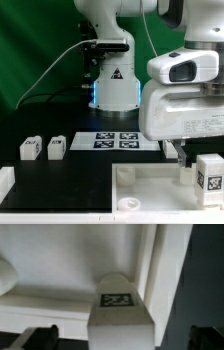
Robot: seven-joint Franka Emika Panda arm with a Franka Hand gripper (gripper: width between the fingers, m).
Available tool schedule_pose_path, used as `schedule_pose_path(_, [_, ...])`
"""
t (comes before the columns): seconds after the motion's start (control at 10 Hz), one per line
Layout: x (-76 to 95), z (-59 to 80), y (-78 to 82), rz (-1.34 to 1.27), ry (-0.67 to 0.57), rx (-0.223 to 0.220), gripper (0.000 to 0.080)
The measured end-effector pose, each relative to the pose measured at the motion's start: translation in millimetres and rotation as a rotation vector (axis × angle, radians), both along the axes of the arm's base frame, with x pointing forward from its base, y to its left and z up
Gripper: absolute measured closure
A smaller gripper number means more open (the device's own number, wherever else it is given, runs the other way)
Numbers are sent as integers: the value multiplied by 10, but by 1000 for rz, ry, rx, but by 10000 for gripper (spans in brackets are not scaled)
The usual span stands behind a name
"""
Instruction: Assemble one leg
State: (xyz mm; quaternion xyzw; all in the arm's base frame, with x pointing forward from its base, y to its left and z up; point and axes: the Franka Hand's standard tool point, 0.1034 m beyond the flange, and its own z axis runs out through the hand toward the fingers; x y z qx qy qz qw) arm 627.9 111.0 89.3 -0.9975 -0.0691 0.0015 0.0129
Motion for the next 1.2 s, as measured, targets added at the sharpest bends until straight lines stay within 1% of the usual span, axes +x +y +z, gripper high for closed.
schedule_pose_path(0.3, [3, -8, -10, -3, 1, 0, 150])
schedule_pose_path(0.5, [-1, -12, -11, -3, 2, 0, 408])
schedule_pose_path(0.6, [-2, -12, -10, -3, 2, 0, 408])
schedule_pose_path(0.7, [-2, -12, -9, -26, 2, 0, 509])
schedule_pose_path(1.0, [0, -16, -12, -88, 4, 4, 509])
schedule_pose_path(1.1, [21, -17, -28, -294, 3, 23, 509])
schedule_pose_path(1.2, [22, -20, -12, -504, 7, 33, 509])
